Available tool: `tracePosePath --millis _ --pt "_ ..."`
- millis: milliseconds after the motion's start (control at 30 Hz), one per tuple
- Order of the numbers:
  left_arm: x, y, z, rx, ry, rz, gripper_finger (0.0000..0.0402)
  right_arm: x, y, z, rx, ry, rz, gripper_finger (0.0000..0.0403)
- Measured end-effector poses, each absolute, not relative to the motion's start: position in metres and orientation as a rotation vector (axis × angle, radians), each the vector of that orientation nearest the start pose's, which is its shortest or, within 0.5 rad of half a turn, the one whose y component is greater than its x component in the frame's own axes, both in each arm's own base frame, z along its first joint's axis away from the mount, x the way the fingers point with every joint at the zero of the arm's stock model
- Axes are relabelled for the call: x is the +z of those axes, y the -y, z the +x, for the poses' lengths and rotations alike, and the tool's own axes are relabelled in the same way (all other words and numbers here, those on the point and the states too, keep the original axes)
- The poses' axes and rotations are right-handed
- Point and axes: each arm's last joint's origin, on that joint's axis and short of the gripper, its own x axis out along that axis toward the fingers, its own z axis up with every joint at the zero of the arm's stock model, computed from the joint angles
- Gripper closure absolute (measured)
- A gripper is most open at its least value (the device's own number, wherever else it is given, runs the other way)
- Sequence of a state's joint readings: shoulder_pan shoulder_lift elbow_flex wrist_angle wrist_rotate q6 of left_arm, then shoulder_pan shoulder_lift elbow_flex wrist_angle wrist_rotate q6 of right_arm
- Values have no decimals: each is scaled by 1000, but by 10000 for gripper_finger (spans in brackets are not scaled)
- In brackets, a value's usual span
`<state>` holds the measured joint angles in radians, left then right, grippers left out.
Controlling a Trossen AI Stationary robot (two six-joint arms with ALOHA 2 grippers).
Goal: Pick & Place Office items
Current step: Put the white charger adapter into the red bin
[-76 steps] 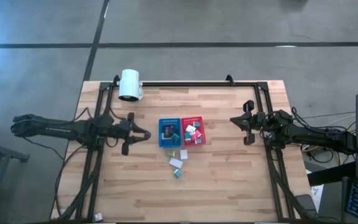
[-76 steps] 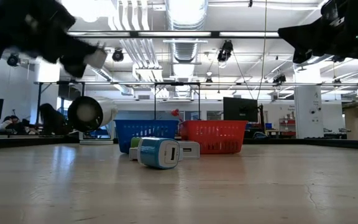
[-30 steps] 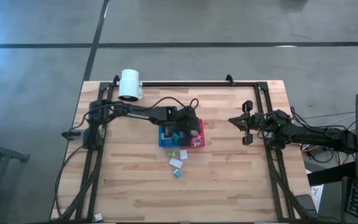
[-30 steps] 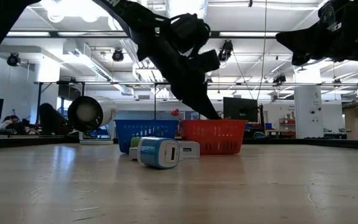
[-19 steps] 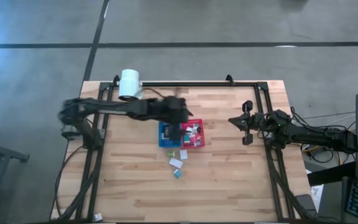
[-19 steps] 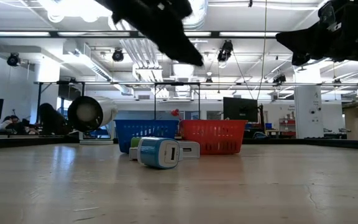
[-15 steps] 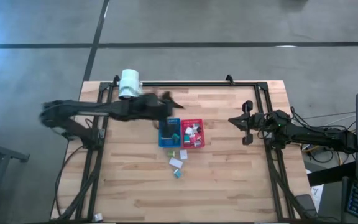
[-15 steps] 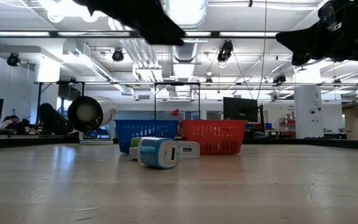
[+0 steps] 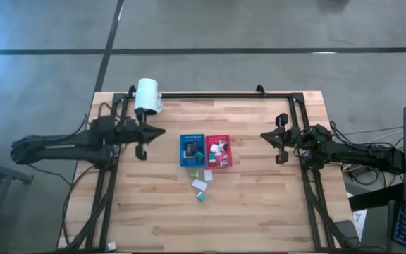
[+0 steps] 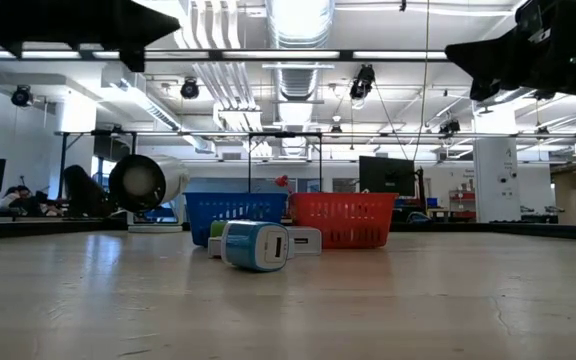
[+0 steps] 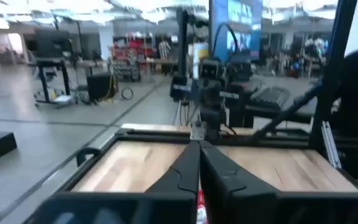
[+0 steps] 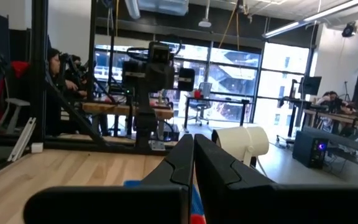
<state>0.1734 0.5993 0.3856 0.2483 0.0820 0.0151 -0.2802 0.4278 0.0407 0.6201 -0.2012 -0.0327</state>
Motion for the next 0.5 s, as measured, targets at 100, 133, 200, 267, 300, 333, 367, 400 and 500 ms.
tracePosePath --millis 100,133,200,267,300,333,367,400,500 --pt "257 -21 134 95 83 25 386 200 28 119 -80 239 -79 394" --pt "254 -21 131 96 91 26 385 201 28 119 -79 251 -70 394" --pt "247 -20 125 123 103 26 386 202 28 119 -73 263 -61 394" --pt "240 -21 120 150 110 30 392 202 28 119 -70 260 -61 394" --pt "237 -21 119 165 114 29 395 201 28 119 -69 257 -62 394" --pt "234 -21 117 177 115 29 397 201 28 119 -69 254 -62 394" --pt "231 -21 116 188 114 28 398 201 28 119 -69 254 -62 394" --pt "228 -21 115 197 114 28 397 201 28 119 -69 251 -61 394" --pt "222 -22 113 231 110 28 392 200 28 120 -69 244 -60 394"
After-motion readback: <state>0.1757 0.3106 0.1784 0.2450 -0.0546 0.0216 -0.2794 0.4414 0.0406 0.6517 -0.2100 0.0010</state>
